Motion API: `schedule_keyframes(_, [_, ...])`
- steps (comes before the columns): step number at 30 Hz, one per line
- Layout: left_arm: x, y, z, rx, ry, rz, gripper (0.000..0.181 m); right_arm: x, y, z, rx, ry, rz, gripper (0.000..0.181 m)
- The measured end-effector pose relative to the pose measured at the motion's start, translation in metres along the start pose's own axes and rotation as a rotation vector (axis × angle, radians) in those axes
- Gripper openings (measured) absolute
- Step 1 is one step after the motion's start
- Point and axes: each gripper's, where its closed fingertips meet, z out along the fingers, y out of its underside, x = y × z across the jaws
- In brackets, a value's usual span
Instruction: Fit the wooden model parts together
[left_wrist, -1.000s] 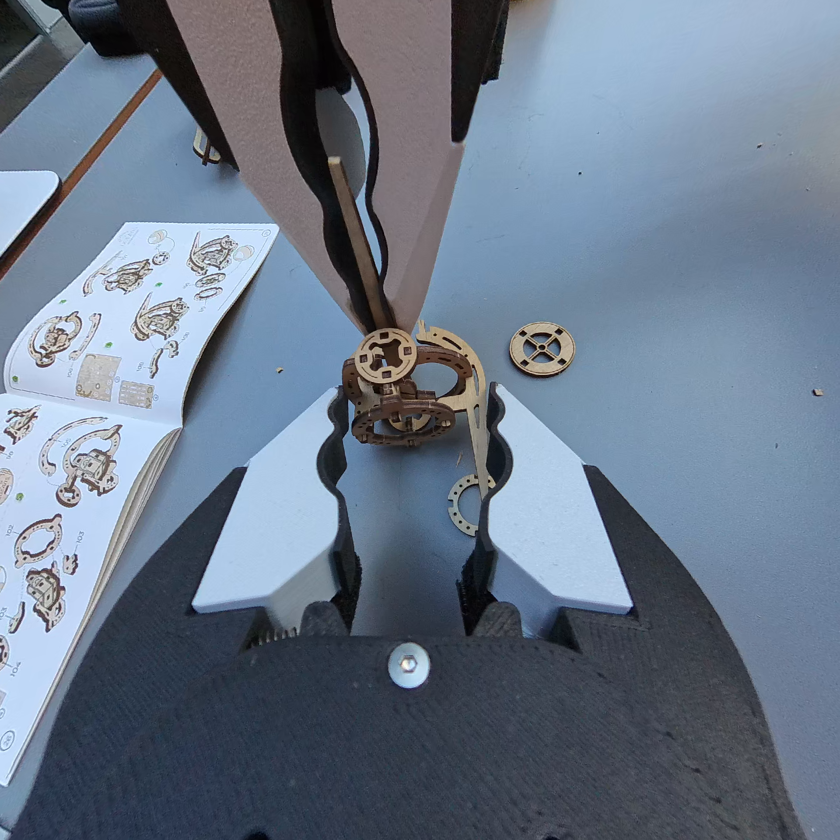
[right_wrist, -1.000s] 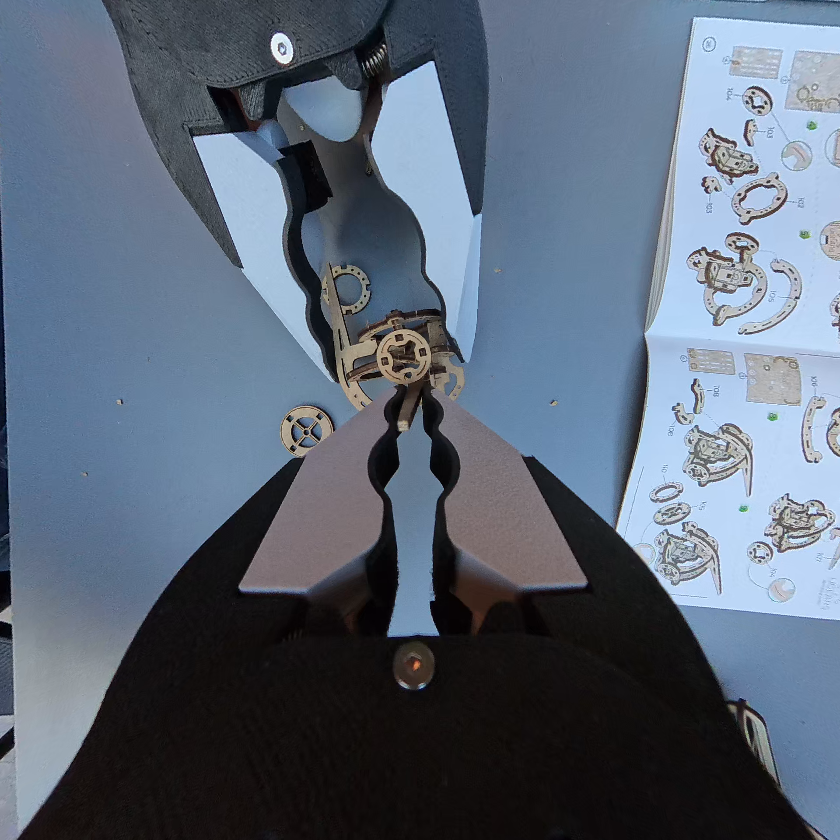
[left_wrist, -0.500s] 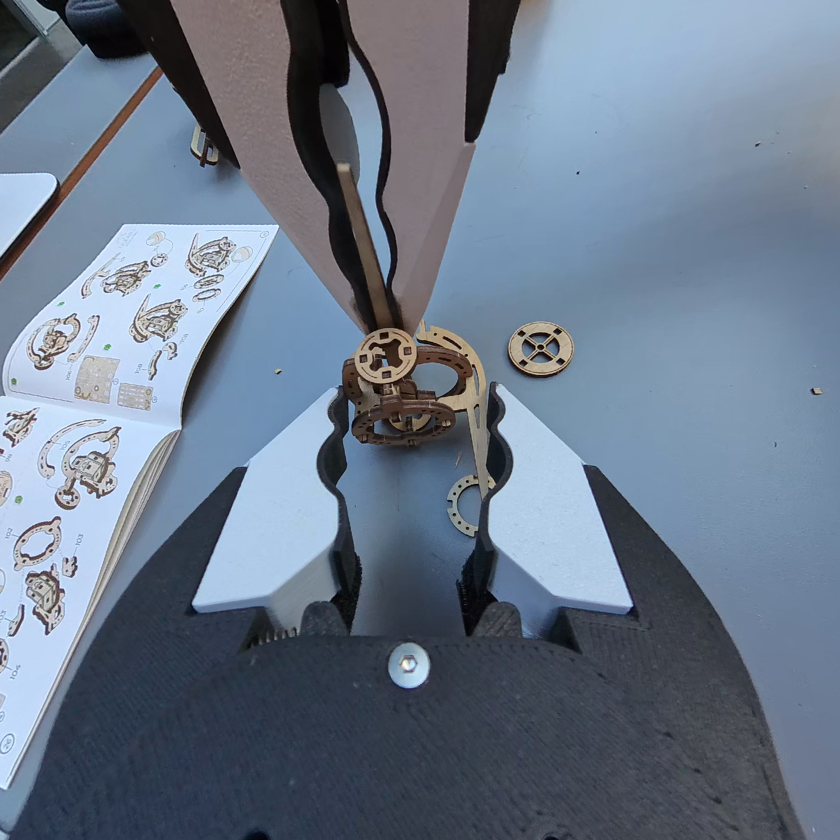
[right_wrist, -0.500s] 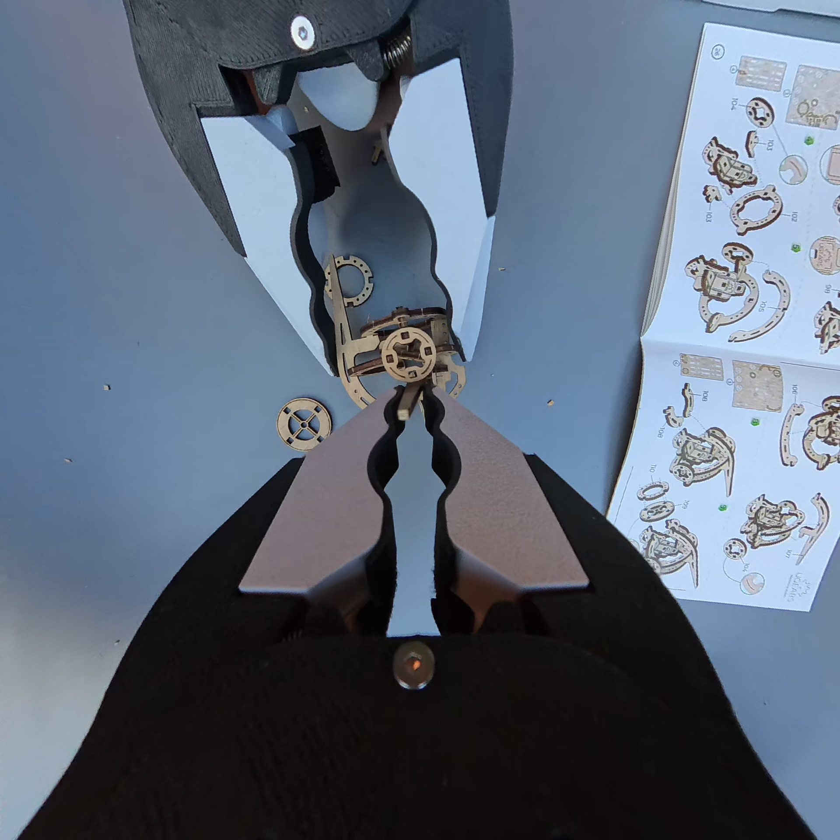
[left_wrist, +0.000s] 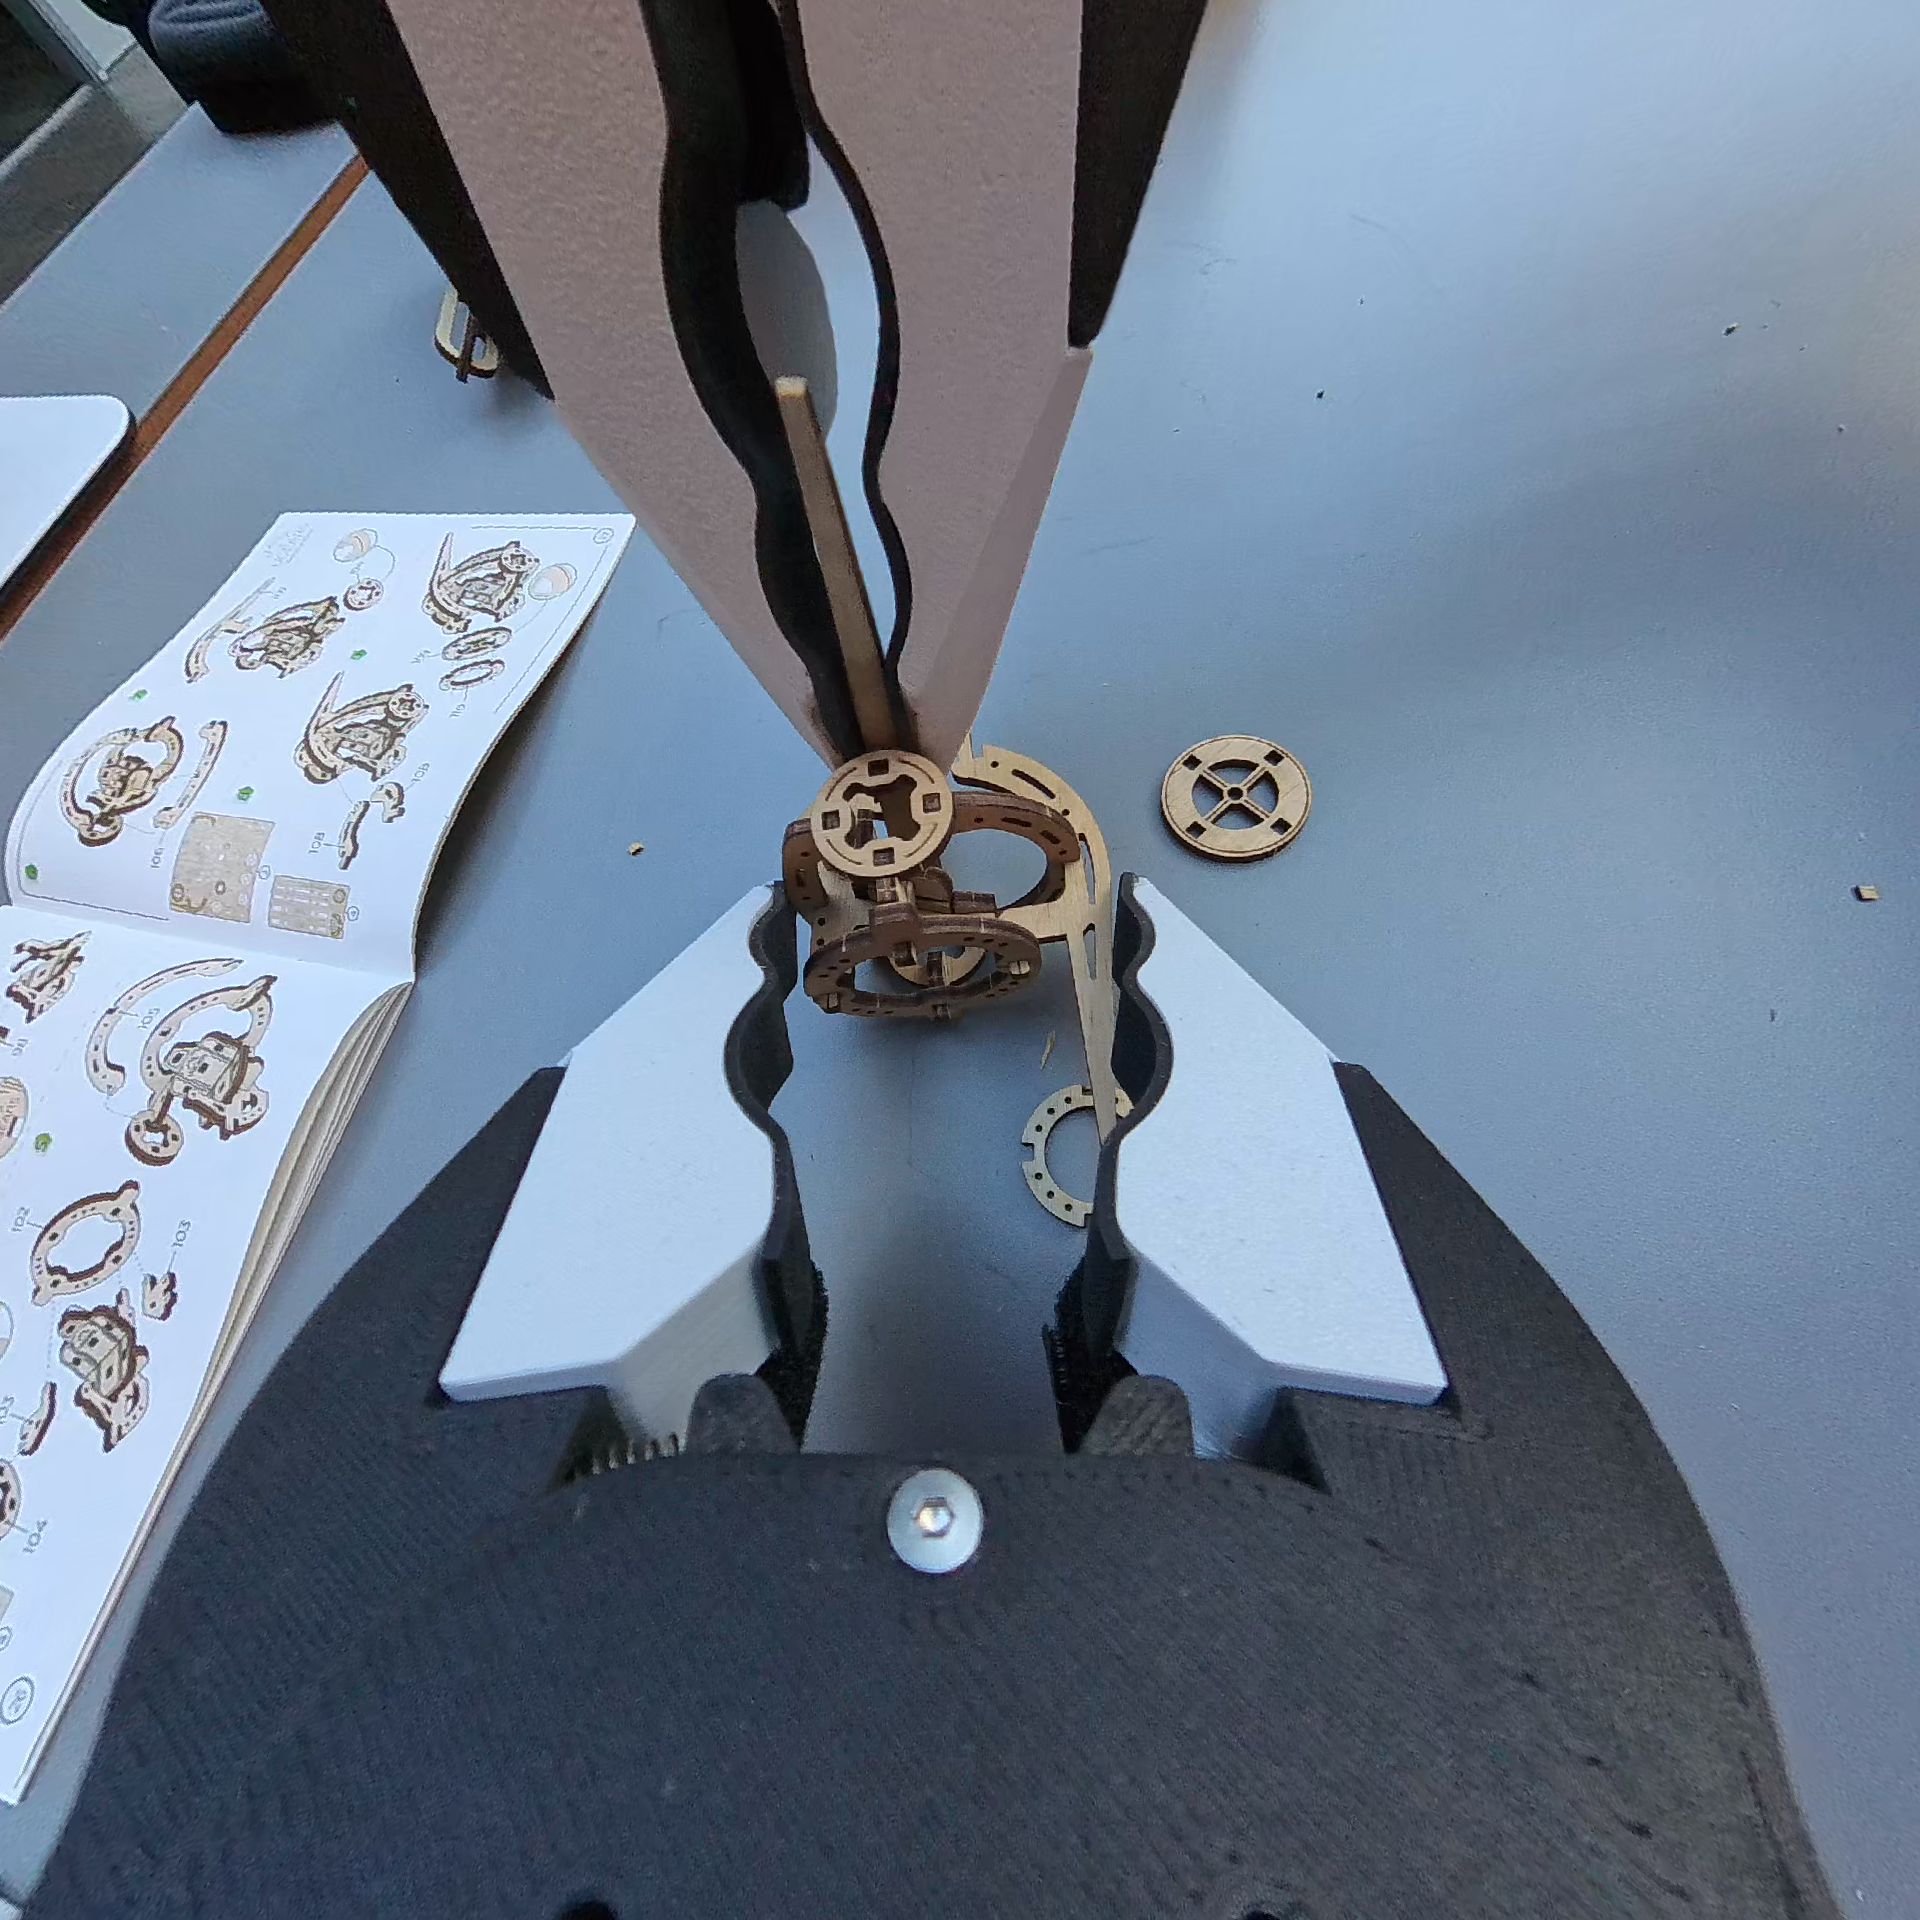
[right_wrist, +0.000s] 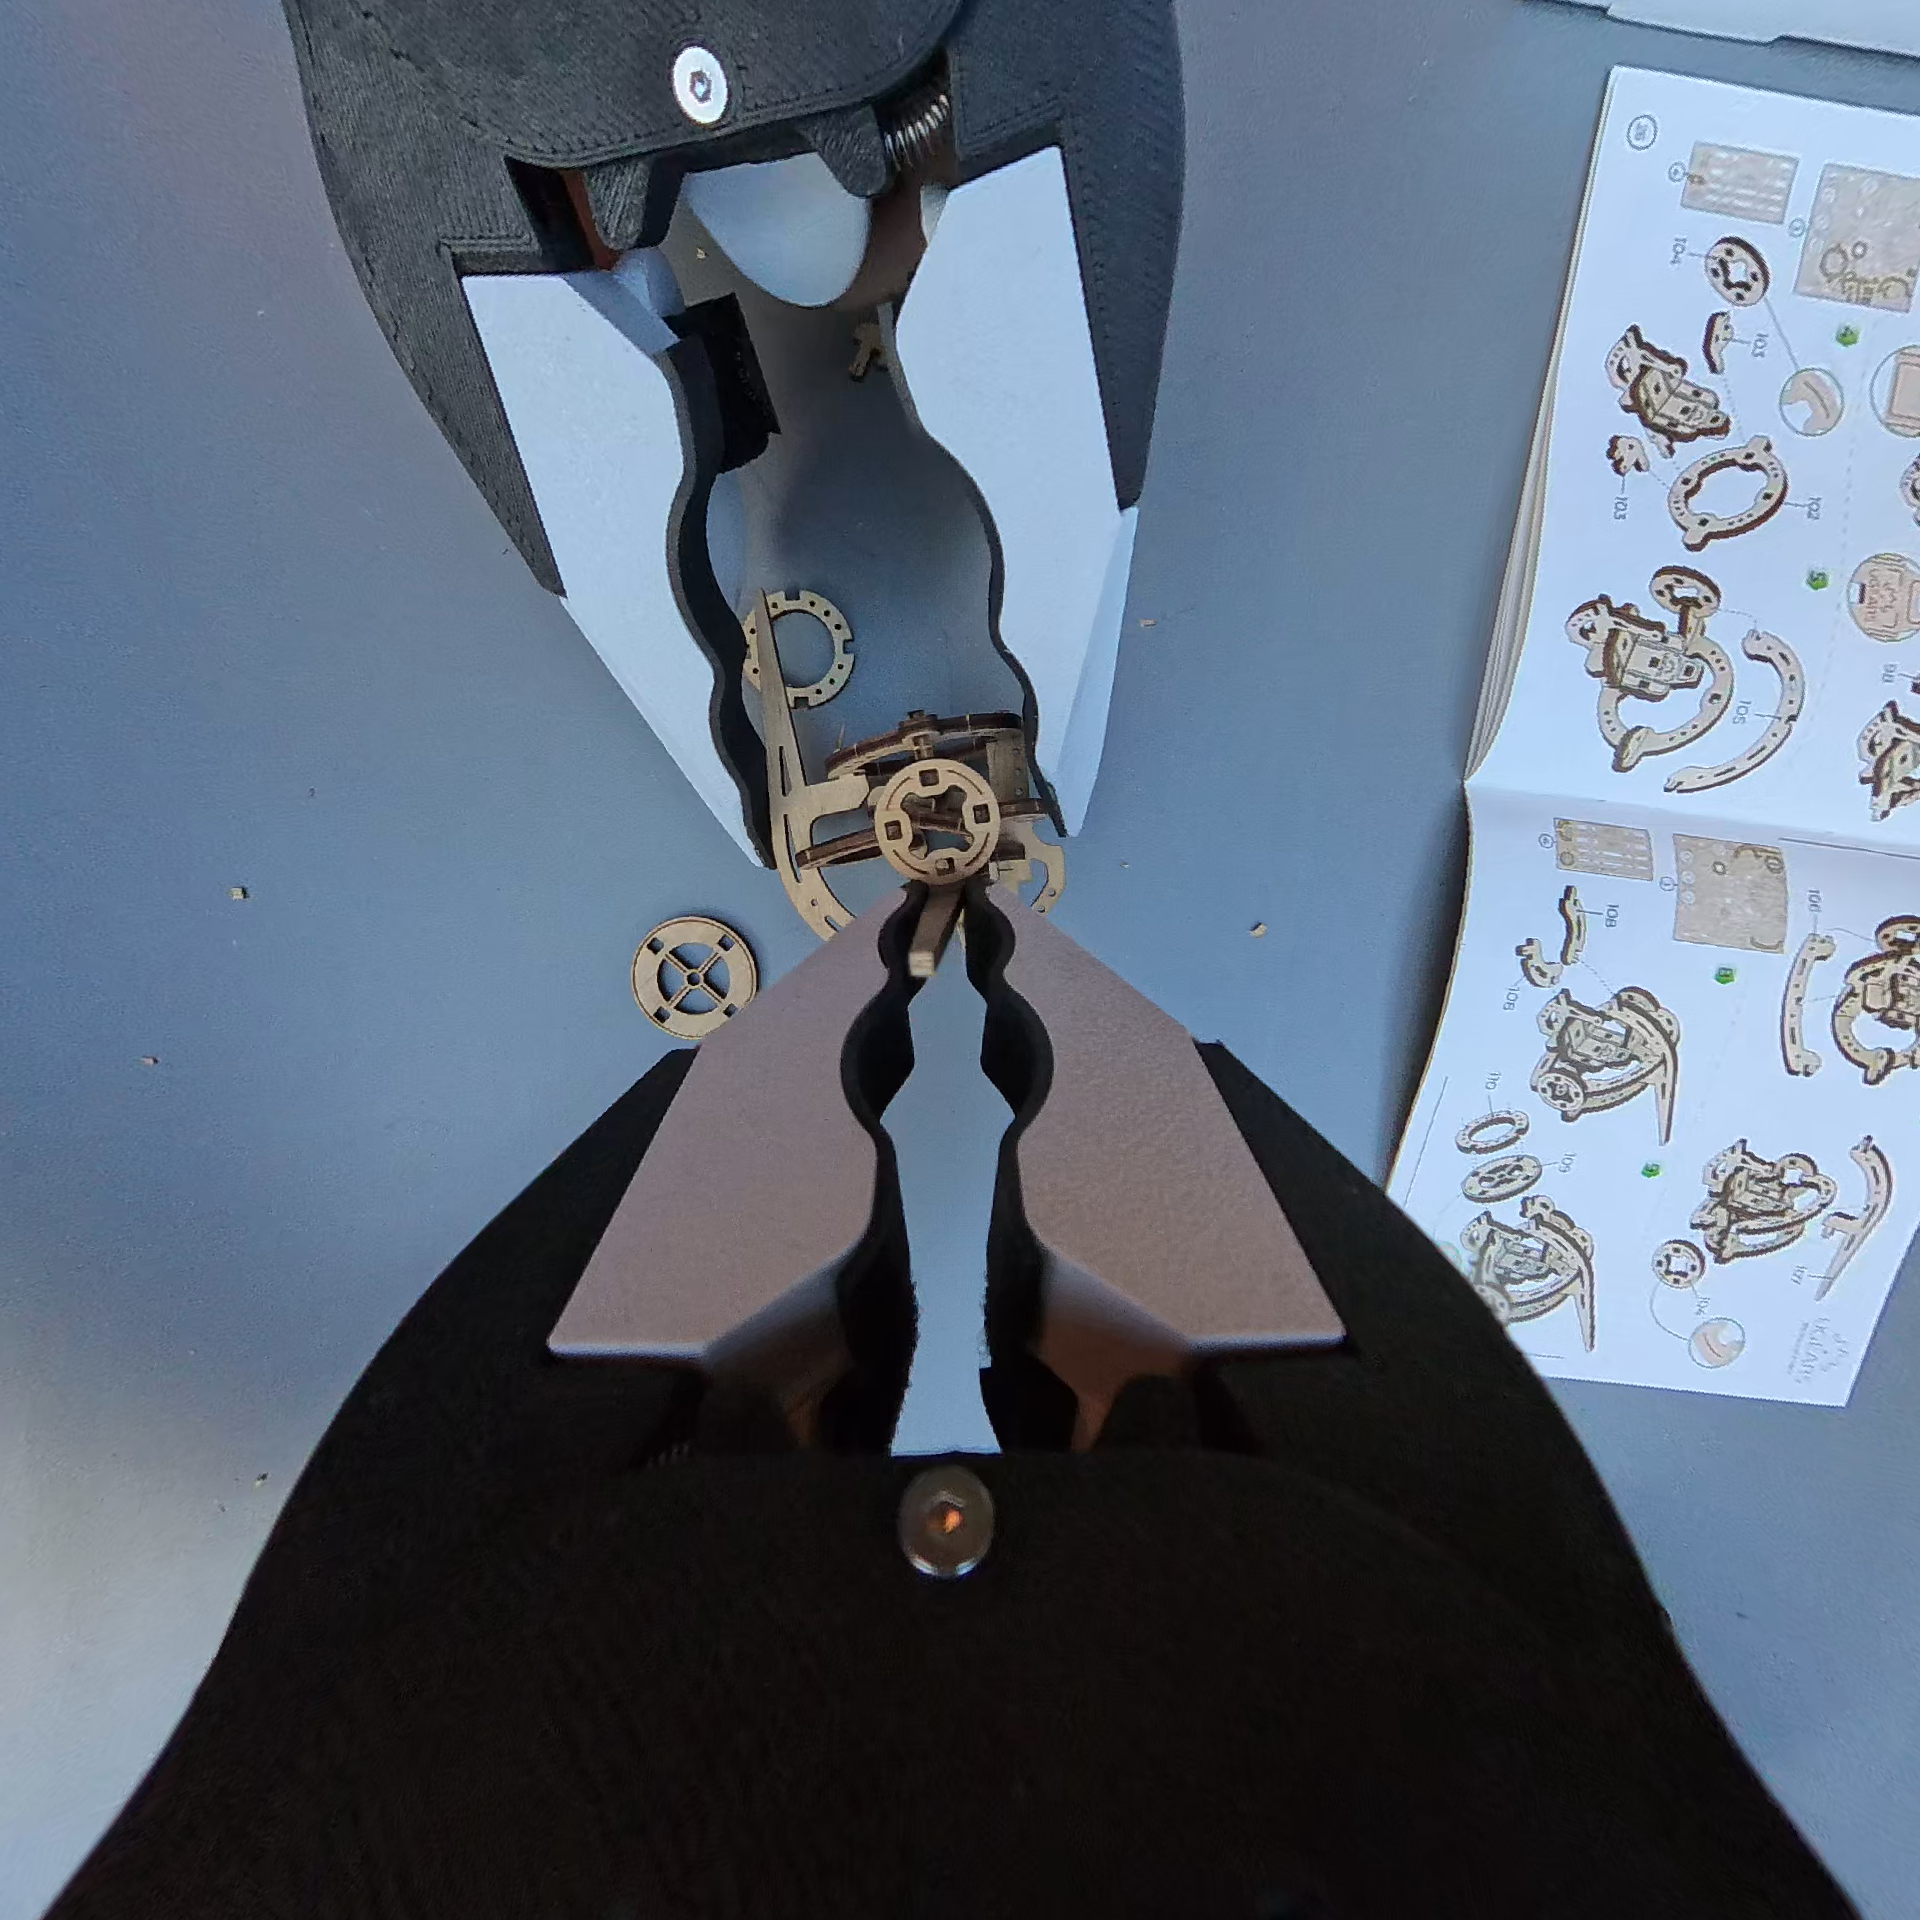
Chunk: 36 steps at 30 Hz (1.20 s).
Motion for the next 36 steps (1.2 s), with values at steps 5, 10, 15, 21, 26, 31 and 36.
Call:
schedule_keyframes(5, [0.0000, -0.0001, -0.0001, 0.000, 0.002, 0.000, 0.061, -0.0006, 0.0004, 0.0002, -0.007, -0.001, 0.003, 0.005])
schedule_keyframes(10, [-0.0001, -0.0001, -0.0001, 0.001, 0.004, -0.004, 0.061, 0.0000, 0.0003, 0.0000, 0.002, -0.017, 0.019, 0.005])
schedule_keyframes(15, [0.0002, -0.0001, -0.0001, 0.001, 0.005, -0.002, 0.061, 0.0009, 0.0000, -0.0005, 0.025, -0.015, 0.035, 0.004])
schedule_keyframes(21, [0.0001, -0.0001, -0.0001, 0.001, 0.005, -0.002, 0.061, 0.0015, 0.0006, -0.0012, 0.062, -0.018, 0.059, 0.005])
schedule_keyframes(26, [0.0002, -0.0002, -0.0001, 0.001, 0.005, -0.001, 0.061, 0.0014, 0.0005, -0.0015, 0.093, -0.014, 0.068, 0.005])
schedule_keyframes(31, [0.0001, -0.0002, -0.0002, 0.001, 0.005, -0.001, 0.061, 0.0014, 0.0002, -0.0014, 0.095, -0.013, 0.067, 0.005])
schedule_keyframes(36, [0.0005, -0.0002, -0.0001, 0.001, 0.004, 0.005, 0.061, -0.0007, 0.0002, -0.0017, 0.084, -0.042, 0.100, 0.007])
